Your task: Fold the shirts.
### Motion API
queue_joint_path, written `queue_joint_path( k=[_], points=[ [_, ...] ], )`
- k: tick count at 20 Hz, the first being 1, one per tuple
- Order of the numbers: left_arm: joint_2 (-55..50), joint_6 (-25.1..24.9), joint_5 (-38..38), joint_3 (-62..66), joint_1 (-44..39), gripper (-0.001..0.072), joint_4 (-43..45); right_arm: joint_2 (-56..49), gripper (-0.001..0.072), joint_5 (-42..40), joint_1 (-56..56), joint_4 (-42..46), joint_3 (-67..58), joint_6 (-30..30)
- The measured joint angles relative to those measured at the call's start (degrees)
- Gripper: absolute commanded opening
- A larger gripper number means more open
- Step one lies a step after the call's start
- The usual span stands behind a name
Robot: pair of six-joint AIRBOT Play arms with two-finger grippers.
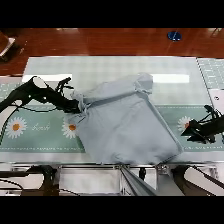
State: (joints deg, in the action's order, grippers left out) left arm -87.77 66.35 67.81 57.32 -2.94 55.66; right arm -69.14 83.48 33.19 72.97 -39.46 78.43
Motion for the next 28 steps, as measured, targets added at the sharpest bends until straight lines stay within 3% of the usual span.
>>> queue_joint_path(
  k=[8,10,11,12,20,28],
  points=[
    [-0.42,-0.26,0.02,0.0,-0.26,0.0027,-0.02,-6.97,0.0387,0.26,-9.92,0.2,0.28,-1.11],
    [-0.42,-0.28,-0.11,0.0,-0.26,0.0027,-0.02,-7.76,0.02,0.02,-12.02,-0.24,0.28,-1.75],
    [-0.42,-0.28,-0.15,0.0,-0.26,0.0027,-0.02,-8.02,0.0057,-0.13,-12.92,-0.55,0.28,-1.99],
    [-0.42,-0.31,-0.24,0.0,-0.26,0.0027,-0.02,-8.2,0.0017,-0.17,-13.62,-1.01,0.22,-2.25],
    [0.04,-0.15,-0.57,0.0,-0.15,0.0027,-0.02,-8.7,0.0016,-0.72,-15.54,-3.8,-9.18,-4.59],
    [13.73,3.67,-4.61,-6.43,2.84,0.0027,-1.38,-19.56,0.0016,-5.42,-15.69,-11.06,-38.93,-1.64]
  ],
)
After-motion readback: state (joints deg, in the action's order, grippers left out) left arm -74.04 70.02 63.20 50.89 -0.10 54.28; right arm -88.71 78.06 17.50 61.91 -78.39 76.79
